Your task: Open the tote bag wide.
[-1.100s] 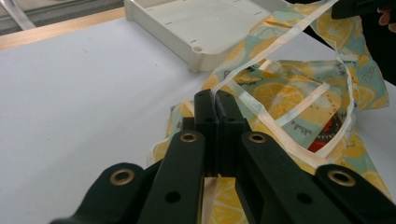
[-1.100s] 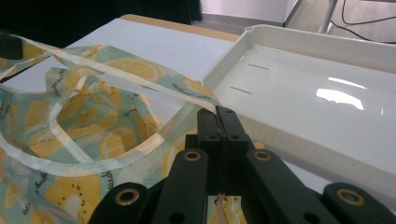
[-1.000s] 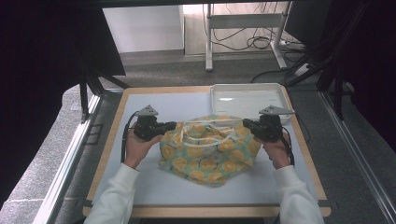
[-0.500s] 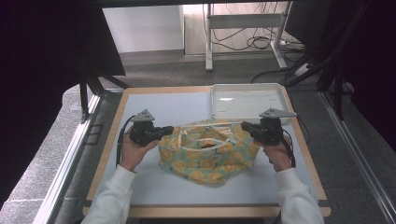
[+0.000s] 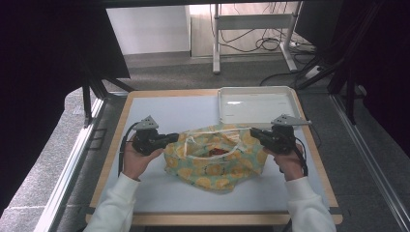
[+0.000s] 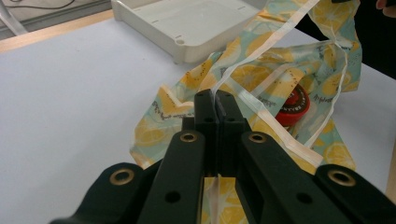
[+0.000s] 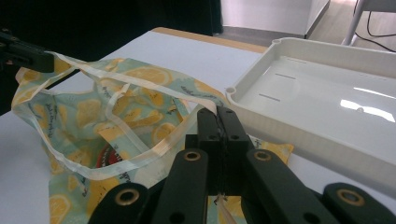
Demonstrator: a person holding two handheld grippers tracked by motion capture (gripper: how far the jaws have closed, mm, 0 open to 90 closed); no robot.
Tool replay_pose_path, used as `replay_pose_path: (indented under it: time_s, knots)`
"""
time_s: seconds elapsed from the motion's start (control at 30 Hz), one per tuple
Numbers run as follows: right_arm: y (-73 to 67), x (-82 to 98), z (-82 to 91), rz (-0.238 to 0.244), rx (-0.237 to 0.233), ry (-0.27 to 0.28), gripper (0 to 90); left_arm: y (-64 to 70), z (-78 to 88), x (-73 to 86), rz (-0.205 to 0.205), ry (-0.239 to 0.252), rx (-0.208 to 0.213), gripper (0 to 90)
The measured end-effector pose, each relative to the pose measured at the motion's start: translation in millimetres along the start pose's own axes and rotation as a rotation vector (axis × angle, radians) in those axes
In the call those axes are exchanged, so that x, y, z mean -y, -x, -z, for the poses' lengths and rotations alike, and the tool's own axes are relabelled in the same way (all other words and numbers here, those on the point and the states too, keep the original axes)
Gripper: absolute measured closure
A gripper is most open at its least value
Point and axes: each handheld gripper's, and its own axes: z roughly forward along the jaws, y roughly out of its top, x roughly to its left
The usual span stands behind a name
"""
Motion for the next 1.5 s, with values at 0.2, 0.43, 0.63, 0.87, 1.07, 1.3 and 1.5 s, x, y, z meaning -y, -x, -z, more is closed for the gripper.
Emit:
replay_pose_path:
  time_s: [0.2,0.43,0.63,0.87,1.07,1.3,1.5]
  knots:
    - [0.3,6.9,-1.0,-0.006,-0.012,-0.025,88.8,0.7,-0.5,2.5,0.004,-0.009,0.002,90.0]
    - [-4.2,9.0,6.4,-0.002,-0.020,0.003,88.8,6.7,7.1,0.6,-0.004,0.013,0.009,90.0]
    - [-12.1,11.1,14.2,0.021,-0.029,0.012,88.7,9.1,9.3,3.4,-0.003,0.003,0.014,90.0]
    - [-16.5,15.4,18.5,0.018,-0.016,0.023,88.7,15.3,10.1,5.4,-0.010,-0.001,0.031,90.0]
    - [-16.2,17.6,19.1,0.017,-0.019,0.012,88.7,14.6,8.4,8.3,-0.006,-0.021,0.033,89.9]
    - [-15.8,19.2,17.4,0.016,-0.025,-0.001,88.8,14.5,8.1,9.7,-0.001,-0.025,0.035,89.9]
    - [-15.3,19.5,18.8,0.011,-0.028,0.004,88.7,15.3,8.9,9.5,0.003,-0.020,0.043,90.0]
